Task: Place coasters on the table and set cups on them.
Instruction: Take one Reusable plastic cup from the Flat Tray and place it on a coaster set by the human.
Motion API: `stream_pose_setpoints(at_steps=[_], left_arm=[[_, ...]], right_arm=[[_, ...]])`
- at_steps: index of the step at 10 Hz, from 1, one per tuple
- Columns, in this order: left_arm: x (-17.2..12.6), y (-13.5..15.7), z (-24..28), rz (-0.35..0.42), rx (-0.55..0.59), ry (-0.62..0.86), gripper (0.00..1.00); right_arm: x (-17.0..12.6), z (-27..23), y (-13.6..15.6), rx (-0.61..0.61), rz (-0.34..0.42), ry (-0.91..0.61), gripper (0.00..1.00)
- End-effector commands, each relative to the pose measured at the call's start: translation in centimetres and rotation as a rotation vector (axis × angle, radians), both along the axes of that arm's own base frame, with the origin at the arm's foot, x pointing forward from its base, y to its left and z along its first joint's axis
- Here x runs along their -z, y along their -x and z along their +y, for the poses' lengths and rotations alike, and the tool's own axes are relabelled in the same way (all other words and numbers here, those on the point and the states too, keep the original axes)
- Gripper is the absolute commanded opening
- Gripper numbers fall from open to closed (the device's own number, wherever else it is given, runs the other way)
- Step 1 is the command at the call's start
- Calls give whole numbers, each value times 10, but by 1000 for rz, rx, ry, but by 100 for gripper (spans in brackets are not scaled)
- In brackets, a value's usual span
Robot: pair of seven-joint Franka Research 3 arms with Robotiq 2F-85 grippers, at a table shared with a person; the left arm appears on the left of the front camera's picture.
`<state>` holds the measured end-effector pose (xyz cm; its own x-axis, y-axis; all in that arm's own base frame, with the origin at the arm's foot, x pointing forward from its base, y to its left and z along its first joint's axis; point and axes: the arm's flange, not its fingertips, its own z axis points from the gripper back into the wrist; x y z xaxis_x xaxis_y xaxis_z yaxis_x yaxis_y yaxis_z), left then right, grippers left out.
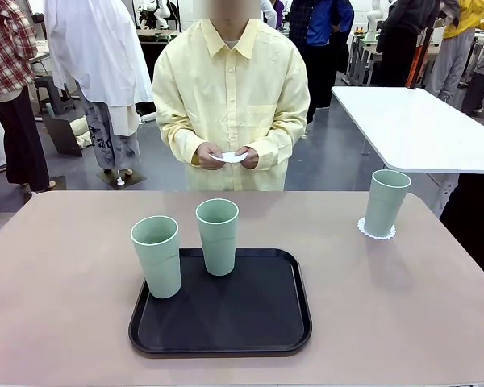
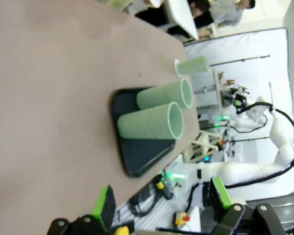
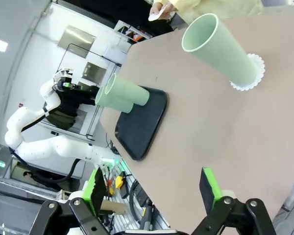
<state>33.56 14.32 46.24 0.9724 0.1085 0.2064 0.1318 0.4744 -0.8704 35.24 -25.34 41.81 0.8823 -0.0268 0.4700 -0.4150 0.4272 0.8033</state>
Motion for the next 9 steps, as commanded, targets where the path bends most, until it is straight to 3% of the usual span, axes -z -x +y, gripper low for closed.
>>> stream_pose_setpoints(at_steps=[1, 6, 9], left_arm=[[-1, 0, 1, -22, 3, 16, 100], [-1, 0, 1, -22, 3, 16, 100], [-1, 0, 1, -22, 3, 16, 100]], right_arm=[[-2, -6, -9, 3, -24, -33, 100], [15, -10, -24, -26, -2, -77, 100], [13, -3, -15, -9, 17, -50, 100]])
